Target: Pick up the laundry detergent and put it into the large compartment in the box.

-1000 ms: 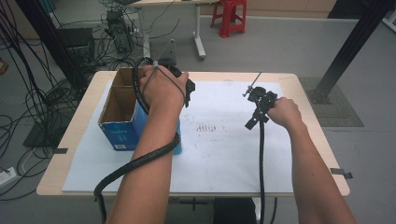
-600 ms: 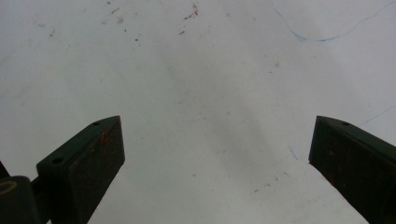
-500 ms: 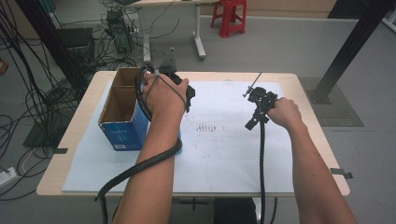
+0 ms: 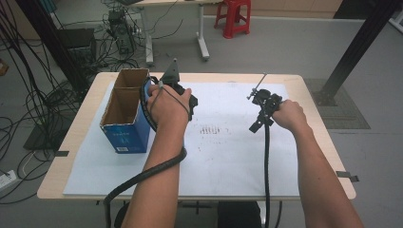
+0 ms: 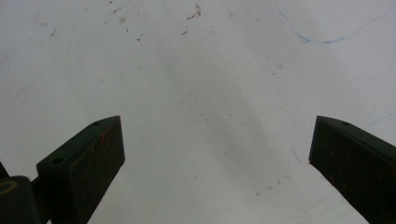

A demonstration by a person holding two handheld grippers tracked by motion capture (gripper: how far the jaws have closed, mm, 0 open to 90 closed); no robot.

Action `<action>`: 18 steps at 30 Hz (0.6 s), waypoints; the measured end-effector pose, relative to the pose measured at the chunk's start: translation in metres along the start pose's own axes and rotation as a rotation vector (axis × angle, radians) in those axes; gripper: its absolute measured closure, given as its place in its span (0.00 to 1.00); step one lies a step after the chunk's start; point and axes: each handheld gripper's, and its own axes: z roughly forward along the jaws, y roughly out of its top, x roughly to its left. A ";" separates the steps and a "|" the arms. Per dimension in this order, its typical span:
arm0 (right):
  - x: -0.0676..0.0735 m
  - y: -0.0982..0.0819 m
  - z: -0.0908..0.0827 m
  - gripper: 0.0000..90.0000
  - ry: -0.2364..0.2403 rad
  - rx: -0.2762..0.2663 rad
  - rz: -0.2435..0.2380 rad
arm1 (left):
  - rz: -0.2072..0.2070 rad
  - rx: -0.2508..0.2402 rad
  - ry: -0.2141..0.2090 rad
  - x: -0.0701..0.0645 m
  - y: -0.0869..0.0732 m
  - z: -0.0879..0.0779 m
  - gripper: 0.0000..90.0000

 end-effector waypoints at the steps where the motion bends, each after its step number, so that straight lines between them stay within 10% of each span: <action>1: 0.000 0.000 0.000 0.03 0.000 0.000 0.001 | -0.004 0.004 0.002 0.002 0.001 0.003 0.09; 18: 0.000 -0.001 0.000 0.03 -0.001 0.000 -0.001 | -0.005 -0.013 -0.035 0.011 0.000 0.005 0.05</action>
